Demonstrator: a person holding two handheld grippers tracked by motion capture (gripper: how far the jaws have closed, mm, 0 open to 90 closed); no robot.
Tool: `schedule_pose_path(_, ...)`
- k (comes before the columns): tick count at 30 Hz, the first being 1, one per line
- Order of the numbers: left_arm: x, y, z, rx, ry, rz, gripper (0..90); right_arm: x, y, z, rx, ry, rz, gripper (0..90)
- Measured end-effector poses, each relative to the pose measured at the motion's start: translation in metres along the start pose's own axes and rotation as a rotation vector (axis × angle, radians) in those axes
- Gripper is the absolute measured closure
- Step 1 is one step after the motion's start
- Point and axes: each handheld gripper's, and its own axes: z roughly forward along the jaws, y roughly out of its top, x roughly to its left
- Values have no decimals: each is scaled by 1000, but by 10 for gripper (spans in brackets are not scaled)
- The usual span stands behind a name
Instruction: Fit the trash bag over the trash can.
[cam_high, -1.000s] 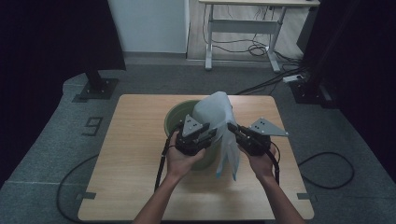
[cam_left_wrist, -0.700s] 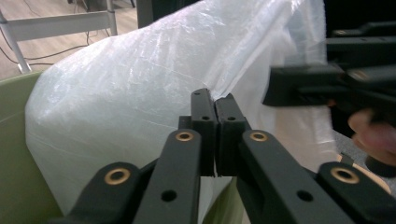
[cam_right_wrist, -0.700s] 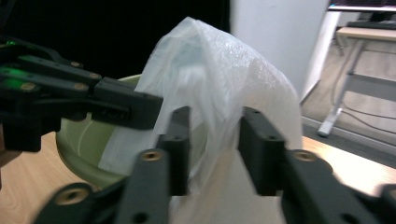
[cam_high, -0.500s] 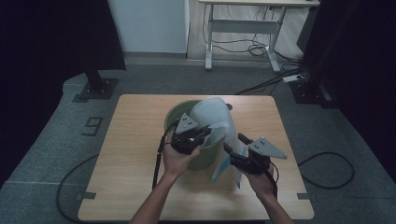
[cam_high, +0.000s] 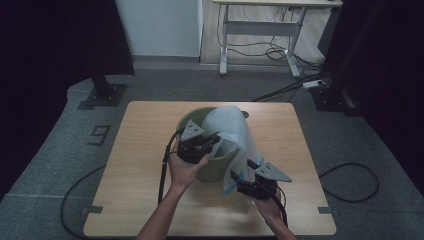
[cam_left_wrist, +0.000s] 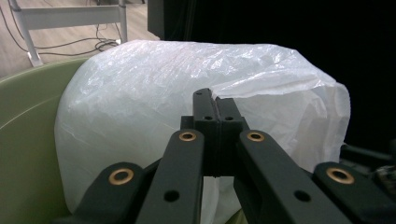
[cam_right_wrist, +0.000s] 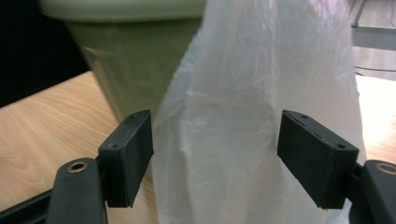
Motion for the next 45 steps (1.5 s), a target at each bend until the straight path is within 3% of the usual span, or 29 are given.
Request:
schedule_pose_path(2, -1, 0, -1, -3, -1, 0, 895, -1, -2, 8, 12, 10, 26, 262)
schedule_pose_path(5, -2, 0, -3, -5, -5, 3, 893, 1, -4, 17, 10, -7, 19, 332)
schedule_pose_path(7, -1, -1, -5, -3, -11, 8, 892, 1, -6, 20, -14, -22, 24, 438)
schedule_pose_path(10, 0, -2, -8, -5, -25, 12, 885, 0, -6, 19, -57, -32, 2, 669)
schedule_pose_path(13, 1, -3, -10, -8, -36, 8, 884, -5, -6, 18, -63, -35, 15, 807)
schedule_pose_path(16, 1, -5, -10, -7, -39, 12, 883, -6, -6, 16, -72, -38, -14, 881)
schedule_pose_path(21, 3, -6, -12, -6, -35, 15, 884, -12, 1, 9, -86, -27, -11, 884)
schedule_pose_path(29, 14, -7, -22, -14, -4, 7, 884, -26, 24, -7, -135, -48, -13, 884)
schedule_pose_path(35, 27, -13, -29, -9, 17, -22, 878, -29, 42, -18, -172, -52, -32, 880)
schedule_pose_path(40, 26, -17, -28, -4, 9, -17, 851, -23, 44, -14, -102, -12, -54, 573)
schedule_pose_path(45, 23, -16, -24, -1, -1, -14, 852, -10, 28, -10, -89, 14, -43, 391)
